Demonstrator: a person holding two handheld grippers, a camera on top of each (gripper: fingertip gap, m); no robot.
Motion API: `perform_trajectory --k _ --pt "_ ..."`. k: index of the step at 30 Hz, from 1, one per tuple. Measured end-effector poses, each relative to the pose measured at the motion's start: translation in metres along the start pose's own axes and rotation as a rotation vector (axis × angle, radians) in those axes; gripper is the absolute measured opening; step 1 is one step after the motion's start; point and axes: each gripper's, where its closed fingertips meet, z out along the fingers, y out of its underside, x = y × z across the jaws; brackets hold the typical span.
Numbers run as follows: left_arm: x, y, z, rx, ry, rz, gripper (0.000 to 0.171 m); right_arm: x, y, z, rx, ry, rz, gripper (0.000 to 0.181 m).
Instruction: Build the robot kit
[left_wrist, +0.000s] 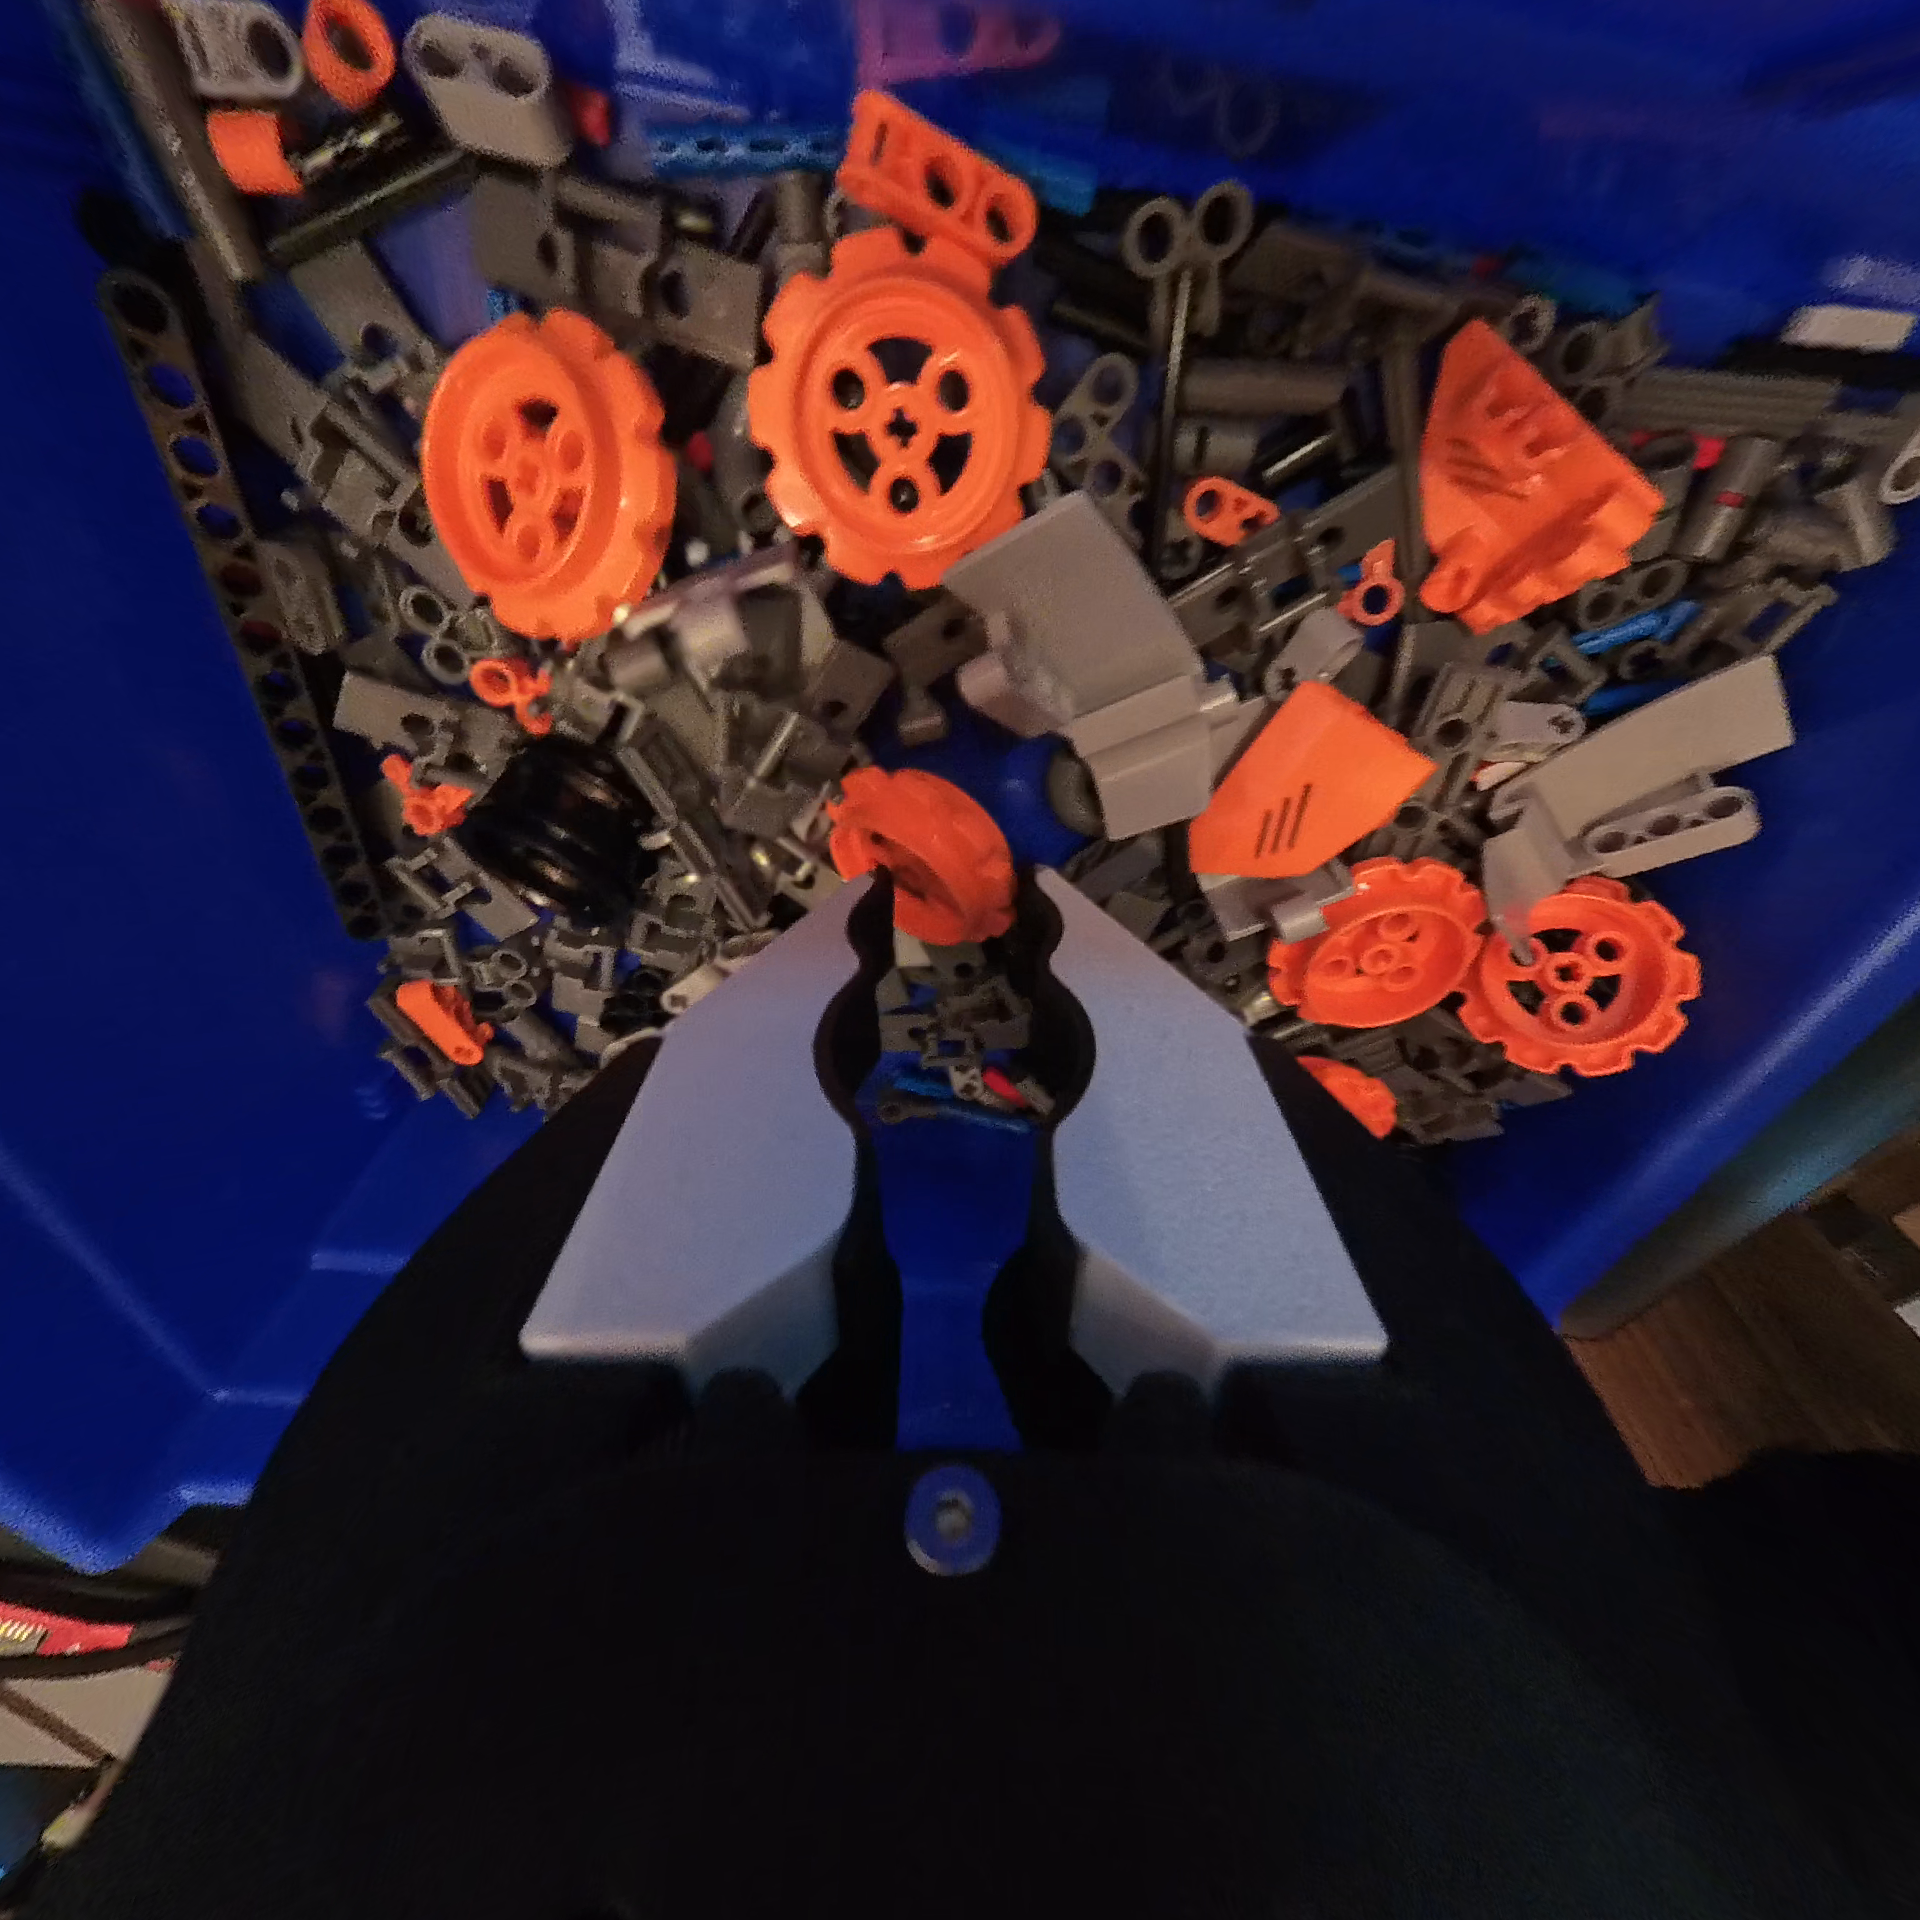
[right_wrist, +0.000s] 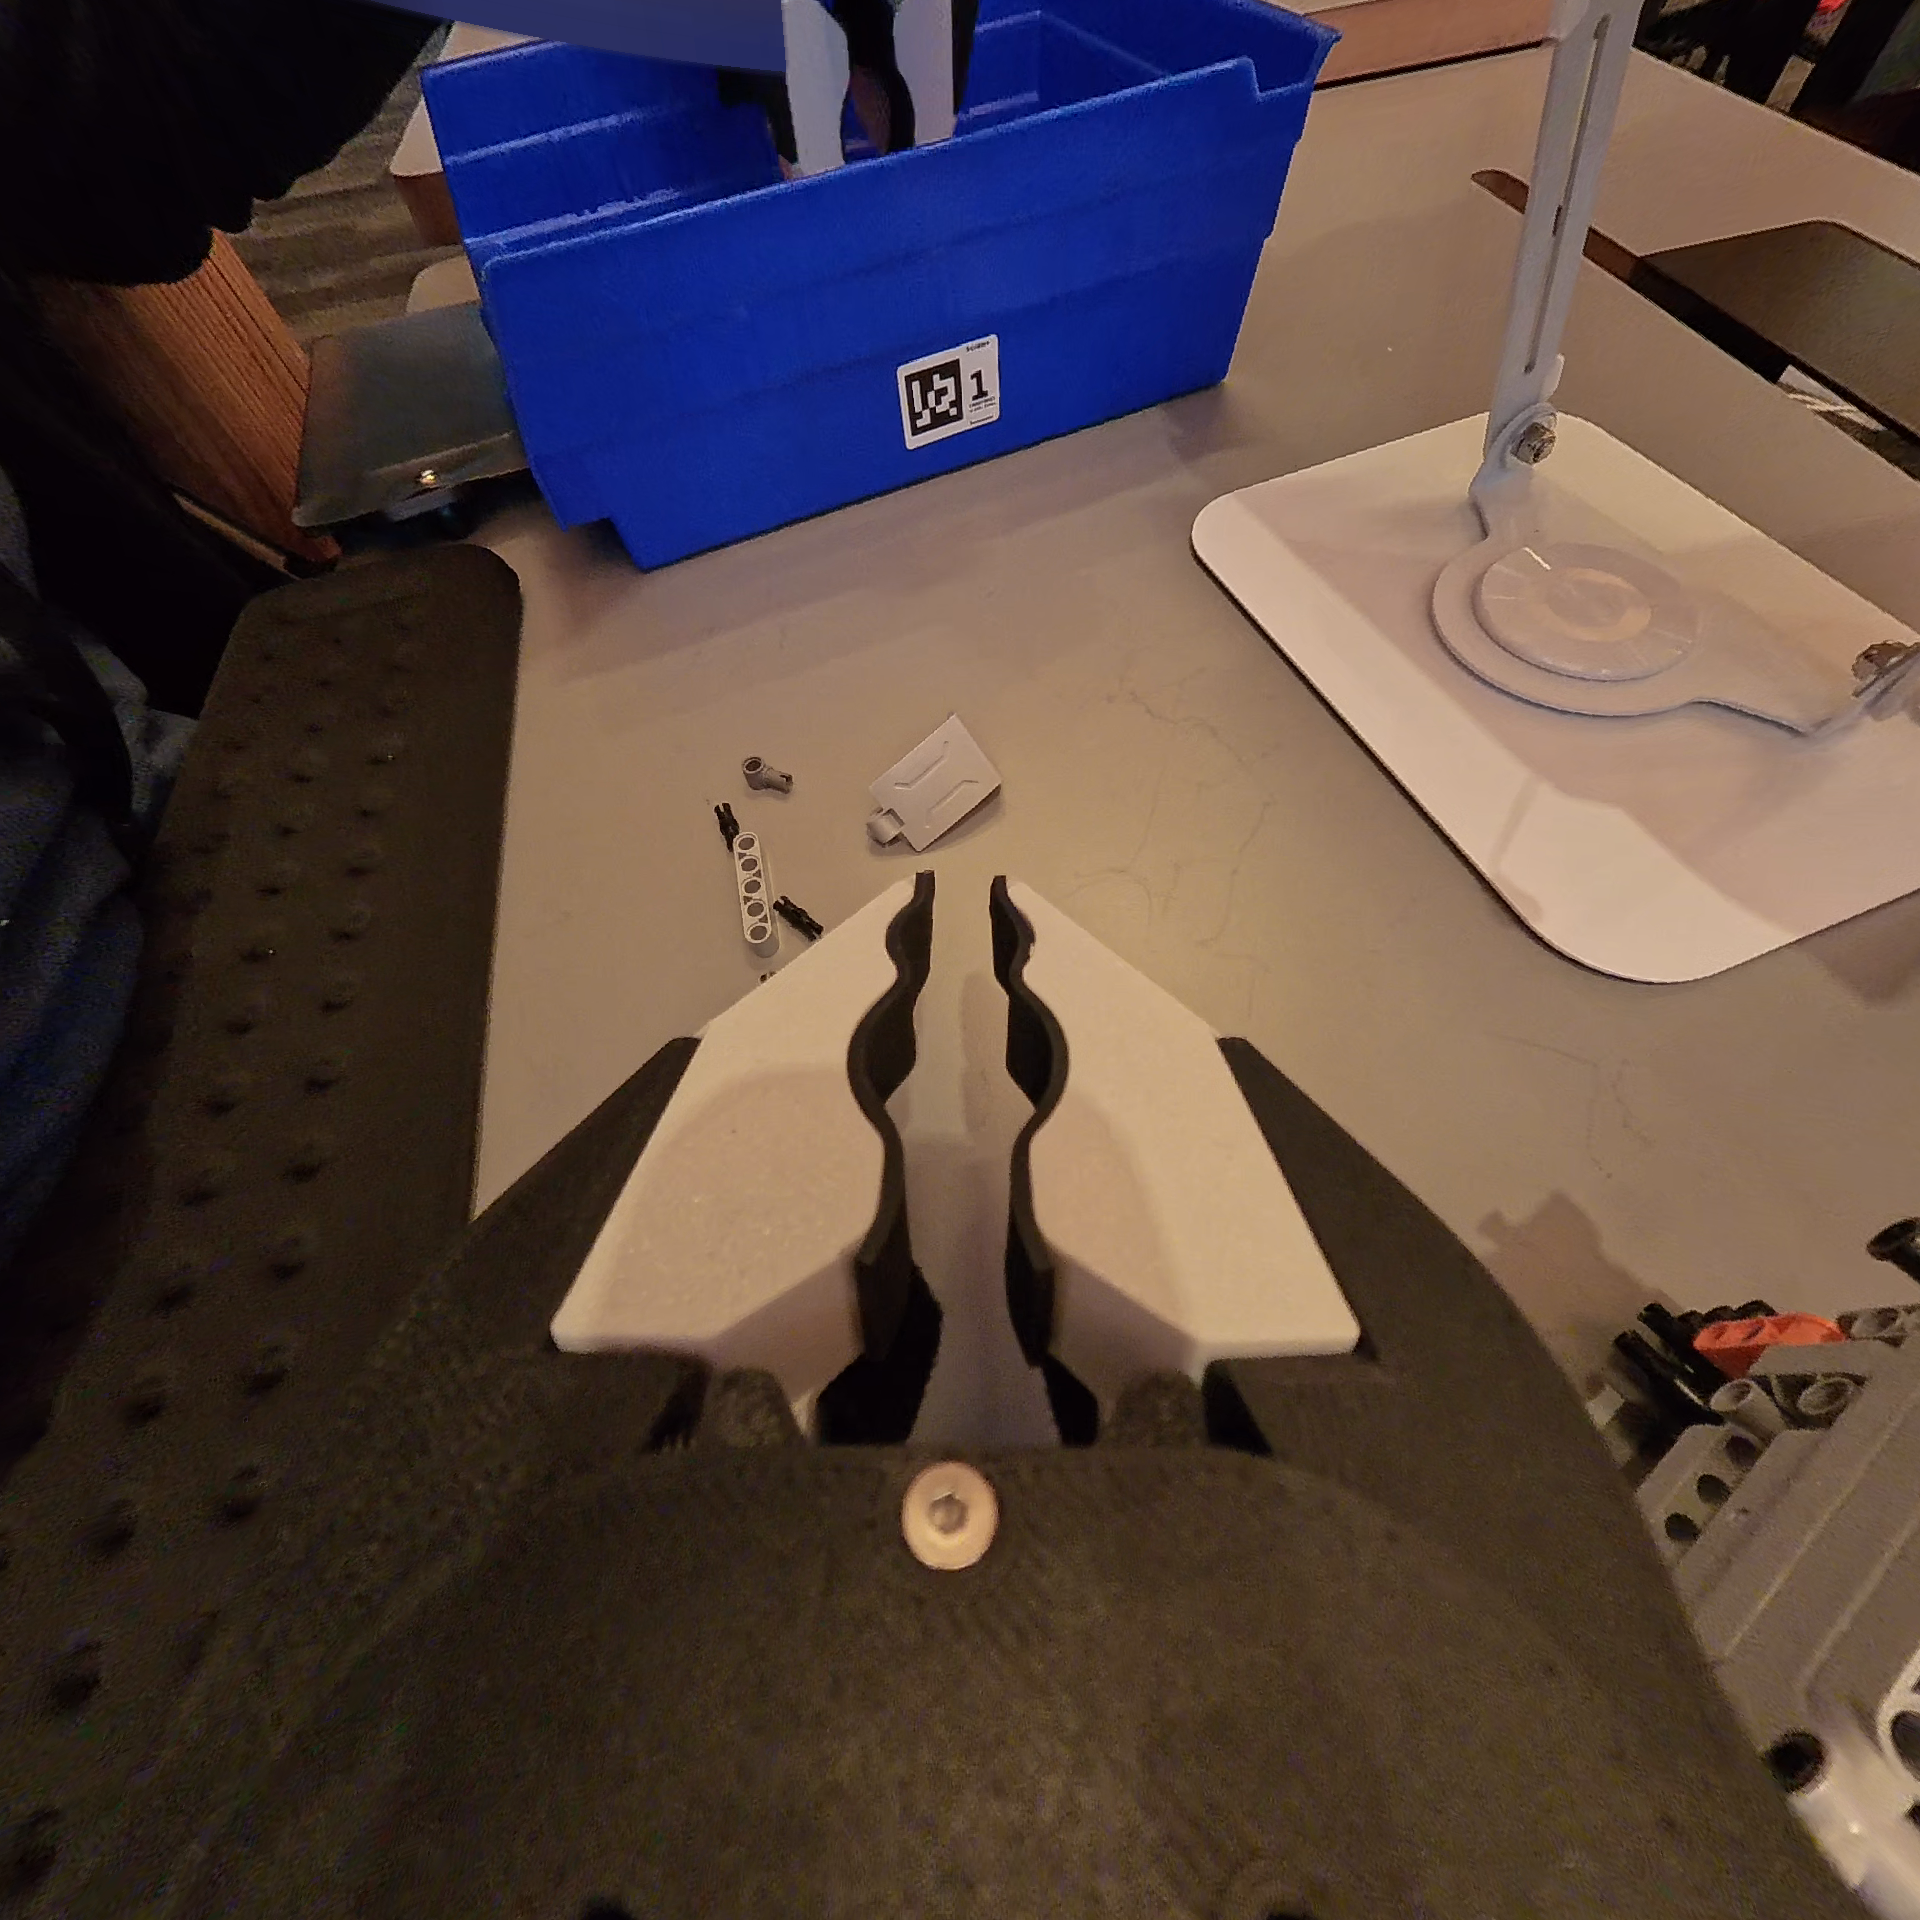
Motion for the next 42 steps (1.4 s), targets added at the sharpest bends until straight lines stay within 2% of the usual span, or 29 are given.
perform_trajectory --k 8,10,13,18,21,23,26,31,35,42 --pt "-0.039 0.009 -0.002 0.034 -0.055 -0.108 0.017 0.001 0.001 0.001 -0.004 0.001 0.003 0.008" --pt "-0.053 0.011 -0.006 0.044 -0.119 -0.132 0.015 0.001 0.001 0.000 -0.004 0.001 0.003 0.008" --pt "-0.046 0.011 -0.011 0.068 -0.076 -0.127 0.026 0.001 0.001 0.000 -0.004 0.002 0.004 0.008" --pt "-0.025 0.011 -0.022 0.074 -0.034 -0.075 0.030 0.001 0.001 0.000 -0.003 0.000 0.003 0.008" --pt "0.005 0.020 -0.018 0.013 0.062 -0.013 0.036 0.000 0.000 0.000 -0.002 0.000 0.002 0.008" --pt "0.011 0.030 -0.011 -0.054 0.065 -0.003 0.040 0.000 0.000 0.000 -0.002 0.001 0.001 0.008" --pt "0.008 0.038 0.003 -0.112 0.054 -0.031 0.042 0.000 0.000 0.000 -0.002 0.000 0.000 0.008" --pt "0.004 0.037 0.012 -0.100 0.064 -0.034 0.019 0.000 0.000 0.000 0.000 0.002 0.000 0.008" --pt "-0.006 0.038 0.011 -0.090 0.020 -0.049 0.019 0.000 0.001 0.000 -0.002 0.001 0.002 0.008" --pt "-0.032 0.033 -0.001 -0.003 -0.047 -0.133 0.019 0.001 0.001 0.001 -0.005 0.000 0.003 0.008"
